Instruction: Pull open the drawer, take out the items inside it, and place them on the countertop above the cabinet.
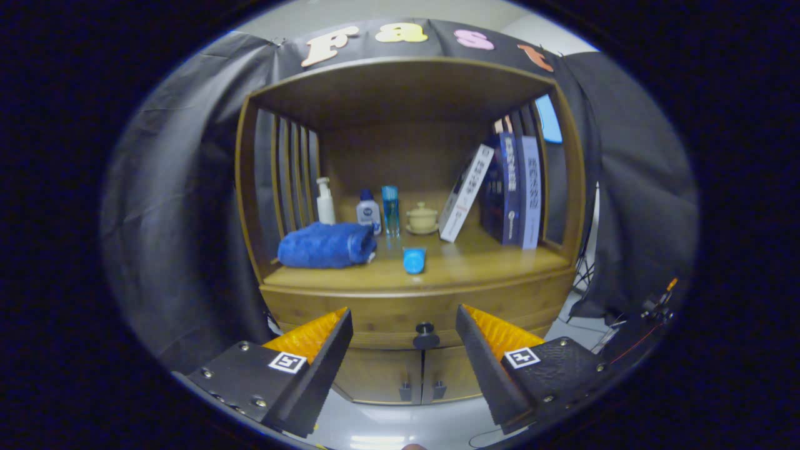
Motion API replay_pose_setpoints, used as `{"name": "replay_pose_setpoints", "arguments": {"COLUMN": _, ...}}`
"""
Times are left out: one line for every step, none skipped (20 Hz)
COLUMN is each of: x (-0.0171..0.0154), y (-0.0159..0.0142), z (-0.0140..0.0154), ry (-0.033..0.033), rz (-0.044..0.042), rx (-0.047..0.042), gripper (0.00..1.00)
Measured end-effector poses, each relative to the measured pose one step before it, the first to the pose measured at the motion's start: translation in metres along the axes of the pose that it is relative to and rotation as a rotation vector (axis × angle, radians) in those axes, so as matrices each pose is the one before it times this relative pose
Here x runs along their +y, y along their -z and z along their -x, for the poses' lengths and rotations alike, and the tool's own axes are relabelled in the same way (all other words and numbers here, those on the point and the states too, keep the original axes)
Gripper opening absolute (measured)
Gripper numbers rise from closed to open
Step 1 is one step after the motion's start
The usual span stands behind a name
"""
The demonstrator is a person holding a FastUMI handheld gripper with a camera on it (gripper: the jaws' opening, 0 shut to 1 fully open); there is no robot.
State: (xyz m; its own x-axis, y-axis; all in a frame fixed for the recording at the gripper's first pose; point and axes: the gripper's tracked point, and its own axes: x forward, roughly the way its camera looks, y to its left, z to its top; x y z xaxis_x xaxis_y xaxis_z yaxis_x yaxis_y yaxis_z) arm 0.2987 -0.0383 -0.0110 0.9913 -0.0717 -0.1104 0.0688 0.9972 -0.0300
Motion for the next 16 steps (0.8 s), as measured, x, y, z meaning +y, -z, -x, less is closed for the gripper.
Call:
{"name": "replay_pose_setpoints", "arguments": {"x": 0.00092, "y": -0.02301, "z": 0.01505, "ry": 0.00511, "rz": 0.01846, "rx": -0.05081, "gripper": 0.99}}
{"name": "replay_pose_setpoints", "arguments": {"x": -0.00051, "y": -0.02046, "z": 0.01371, "ry": 0.01208, "rz": 0.02407, "rx": -0.04233, "gripper": 0.99}}
{"name": "replay_pose_setpoints", "arguments": {"x": -0.00282, "y": -0.01869, "z": 0.01449, "ry": 0.01387, "rz": 0.02189, "rx": -0.03313, "gripper": 0.99}}
{"name": "replay_pose_setpoints", "arguments": {"x": -0.00153, "y": -0.01853, "z": 0.01336, "ry": 0.01023, "rz": 0.01248, "rx": -0.02686, "gripper": 0.99}}
{"name": "replay_pose_setpoints", "arguments": {"x": 0.00244, "y": -0.01705, "z": 0.01236, "ry": -0.00517, "rz": -0.00053, "rx": -0.01955, "gripper": 0.99}}
{"name": "replay_pose_setpoints", "arguments": {"x": 0.00220, "y": -0.01646, "z": 0.01200, "ry": -0.00795, "rz": -0.01249, "rx": -0.01637, "gripper": 0.99}}
{"name": "replay_pose_setpoints", "arguments": {"x": -0.00219, "y": -0.01426, "z": 0.01084, "ry": 0.00153, "rz": -0.02020, "rx": -0.01285, "gripper": 0.99}}
{"name": "replay_pose_setpoints", "arguments": {"x": -0.00395, "y": -0.01370, "z": 0.00928, "ry": 0.00899, "rz": -0.02121, "rx": -0.00867, "gripper": 0.99}}
{"name": "replay_pose_setpoints", "arguments": {"x": -0.00419, "y": -0.01181, "z": 0.00837, "ry": 0.00693, "rz": -0.01722, "rx": -0.01060, "gripper": 0.99}}
{"name": "replay_pose_setpoints", "arguments": {"x": -0.00368, "y": -0.01198, "z": 0.00781, "ry": 0.00516, "rz": -0.01355, "rx": -0.01703, "gripper": 0.99}}
{"name": "replay_pose_setpoints", "arguments": {"x": -0.00328, "y": -0.01055, "z": 0.00346, "ry": 0.00480, "rz": -0.00611, "rx": -0.03690, "gripper": 0.99}}
{"name": "replay_pose_setpoints", "arguments": {"x": -0.00384, "y": -0.01207, "z": 0.00343, "ry": 0.00086, "rz": 0.00417, "rx": -0.04723, "gripper": 0.99}}
{"name": "replay_pose_setpoints", "arguments": {"x": -0.00597, "y": -0.00585, "z": 0.00795, "ry": 0.00269, "rz": 0.00892, "rx": -0.02334, "gripper": 0.99}}
{"name": "replay_pose_setpoints", "arguments": {"x": -0.00688, "y": 0.00057, "z": 0.00695, "ry": 0.01421, "rz": 0.00881, "rx": -0.00408, "gripper": 0.99}}
{"name": "replay_pose_setpoints", "arguments": {"x": -0.00734, "y": 0.00654, "z": 0.00622, "ry": 0.01702, "rz": 0.00680, "rx": 0.00904, "gripper": 0.99}}
{"name": "replay_pose_setpoints", "arguments": {"x": -0.00559, "y": 0.00736, "z": 0.00482, "ry": 0.01048, "rz": 0.00263, "rx": 0.01439, "gripper": 0.99}}
